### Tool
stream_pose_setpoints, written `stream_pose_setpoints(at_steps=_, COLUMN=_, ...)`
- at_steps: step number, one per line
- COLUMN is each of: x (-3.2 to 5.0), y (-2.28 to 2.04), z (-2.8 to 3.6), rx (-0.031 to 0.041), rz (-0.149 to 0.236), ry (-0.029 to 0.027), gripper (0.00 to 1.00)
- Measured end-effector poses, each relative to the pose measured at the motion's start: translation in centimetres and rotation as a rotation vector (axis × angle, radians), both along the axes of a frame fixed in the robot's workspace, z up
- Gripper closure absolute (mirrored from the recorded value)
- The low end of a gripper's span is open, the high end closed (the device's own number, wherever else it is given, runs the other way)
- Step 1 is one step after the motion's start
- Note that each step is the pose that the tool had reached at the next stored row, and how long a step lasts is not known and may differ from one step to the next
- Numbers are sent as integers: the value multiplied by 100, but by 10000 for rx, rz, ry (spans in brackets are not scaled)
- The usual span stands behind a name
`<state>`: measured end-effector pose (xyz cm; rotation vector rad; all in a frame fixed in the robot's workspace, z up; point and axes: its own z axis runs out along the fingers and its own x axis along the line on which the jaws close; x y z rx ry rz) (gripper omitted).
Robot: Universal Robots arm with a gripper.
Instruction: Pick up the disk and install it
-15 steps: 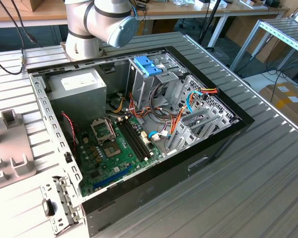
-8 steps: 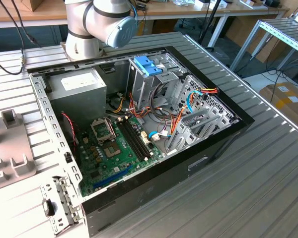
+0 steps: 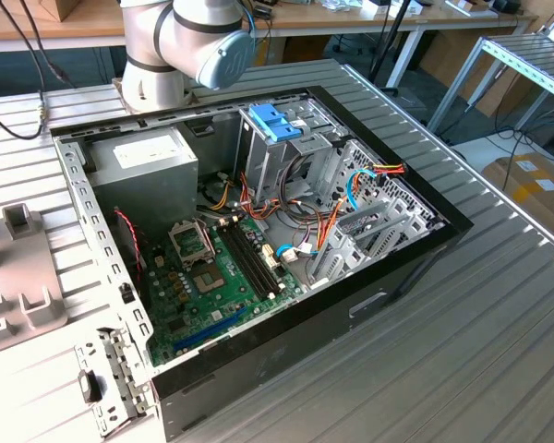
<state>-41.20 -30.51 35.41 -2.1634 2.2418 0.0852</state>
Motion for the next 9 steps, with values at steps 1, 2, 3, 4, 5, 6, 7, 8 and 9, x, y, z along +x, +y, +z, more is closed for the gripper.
stream_pose_setpoints(at_steps=1, x=-3, y=0, z=-2, rx=0, rz=1, ry=1, gripper=46)
stream_pose_setpoints(at_steps=2, x=-5, y=1, z=-5, rx=0, rz=0, ry=0, gripper=46)
stream_pose_setpoints(at_steps=3, x=-7, y=1, z=-7, rx=-1, rz=0, ry=1, gripper=46)
stream_pose_setpoints(at_steps=4, x=-10, y=1, z=-10, rx=0, rz=0, ry=2, gripper=46)
stream_pose_setpoints(at_steps=5, x=-12, y=1, z=-13, rx=0, rz=0, ry=1, gripper=46)
stream_pose_setpoints(at_steps=6, x=-15, y=2, z=-16, rx=0, rz=0, ry=0, gripper=46)
stream_pose_setpoints(at_steps=7, x=-17, y=3, z=-19, rx=0, rz=0, ry=1, gripper=46)
stream_pose_setpoints(at_steps=8, x=-20, y=5, z=-22, rx=-1, rz=-1, ry=1, gripper=46)
stream_pose_setpoints(at_steps=9, x=-22, y=6, z=-24, rx=0, rz=0, ry=1, gripper=46)
